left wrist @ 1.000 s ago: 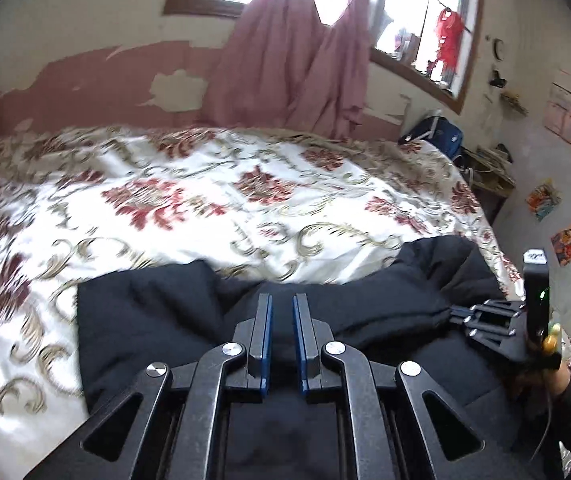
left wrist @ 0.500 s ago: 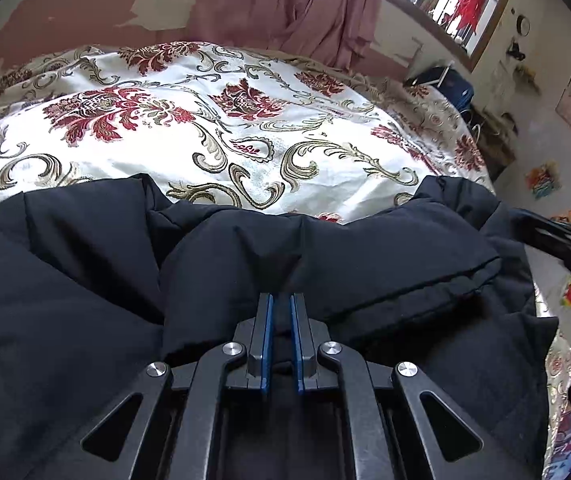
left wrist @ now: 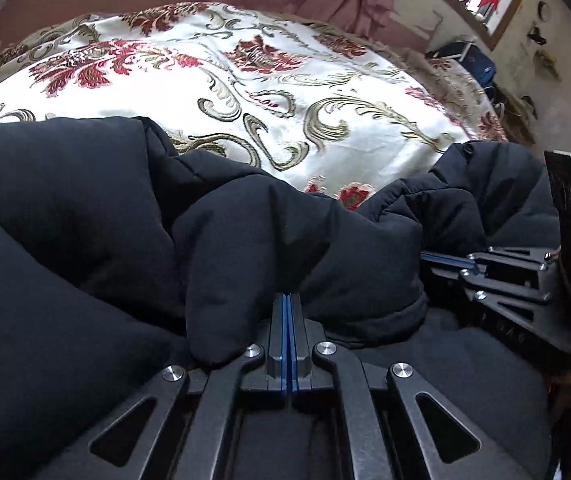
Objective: Fold large clothes
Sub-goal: 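Grasp the jacket hem with both grippers and fold it toward the collar, then open both grippers and lift them away from the folded jacket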
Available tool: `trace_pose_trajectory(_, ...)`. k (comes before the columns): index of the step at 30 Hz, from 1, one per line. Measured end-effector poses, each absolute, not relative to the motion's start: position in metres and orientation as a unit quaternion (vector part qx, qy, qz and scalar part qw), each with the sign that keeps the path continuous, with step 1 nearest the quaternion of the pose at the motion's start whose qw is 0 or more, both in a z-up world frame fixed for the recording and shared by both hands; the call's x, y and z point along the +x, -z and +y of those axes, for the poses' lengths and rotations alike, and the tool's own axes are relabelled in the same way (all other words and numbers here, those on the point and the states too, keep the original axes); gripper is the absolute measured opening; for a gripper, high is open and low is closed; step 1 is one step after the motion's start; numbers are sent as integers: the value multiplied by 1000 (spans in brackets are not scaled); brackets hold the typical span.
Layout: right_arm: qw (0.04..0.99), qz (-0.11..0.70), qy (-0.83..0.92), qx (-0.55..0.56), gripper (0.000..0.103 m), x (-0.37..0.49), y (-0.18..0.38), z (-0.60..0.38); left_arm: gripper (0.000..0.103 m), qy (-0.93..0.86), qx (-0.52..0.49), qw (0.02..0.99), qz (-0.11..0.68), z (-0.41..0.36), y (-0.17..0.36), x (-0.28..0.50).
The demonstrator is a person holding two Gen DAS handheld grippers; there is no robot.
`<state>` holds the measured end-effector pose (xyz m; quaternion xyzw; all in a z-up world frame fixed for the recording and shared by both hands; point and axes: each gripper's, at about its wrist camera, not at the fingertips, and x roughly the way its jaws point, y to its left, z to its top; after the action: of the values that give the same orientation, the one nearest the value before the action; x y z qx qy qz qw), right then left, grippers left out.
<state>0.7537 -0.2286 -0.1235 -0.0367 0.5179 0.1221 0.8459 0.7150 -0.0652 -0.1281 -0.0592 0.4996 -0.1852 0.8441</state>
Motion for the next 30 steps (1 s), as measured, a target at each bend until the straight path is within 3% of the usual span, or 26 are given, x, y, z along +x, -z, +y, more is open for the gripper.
trace_pose_trajectory(5, 868, 479, -127, -23, 0, 740, 114, -230, 4, 183, -64, 856, 479, -66, 128, 710)
trace_pose_trajectory(15, 911, 402, -93, -9, 4, 672, 52, -251, 4, 149, -76, 897, 409, -54, 76, 657)
trace_pose_trajectory(16, 912, 399, -94, -10, 6, 669, 47, -256, 4, 149, -75, 897, 409, -54, 72, 652)
trace_pose_trajectory(17, 914, 395, -94, -10, 15, 663, 41, -257, 4, 148, -74, 898, 407, -54, 66, 647)
trace_pose_trajectory(18, 916, 391, -93, -10, 31, 658, 35, -260, 5, 148, -73, 899, 405, -55, 61, 643)
trace_pose_trajectory(20, 922, 377, -89, -9, 51, 643, 22, -263, 14, 148, -74, 902, 398, -55, 48, 631)
trace_pose_trajectory(21, 925, 370, -86, -11, 51, 635, 14, -265, 25, 147, -74, 906, 391, -55, 40, 625)
trace_pose_trajectory(23, 929, 361, -79, -15, 51, 623, 3, -268, 49, 147, -78, 914, 371, -52, 26, 611)
trace_pose_trajectory(24, 931, 357, -76, -17, 52, 618, -4, -269, 76, 144, -87, 920, 355, -49, 16, 603)
trace_pose_trajectory(25, 933, 352, -73, -20, 52, 611, -12, -270, 89, 138, -94, 925, 341, -47, 10, 596)
trace_pose_trajectory(30, 943, 326, -64, -7, 70, 577, -46, -272, 94, 120, -125, 939, 298, -35, -25, 565)
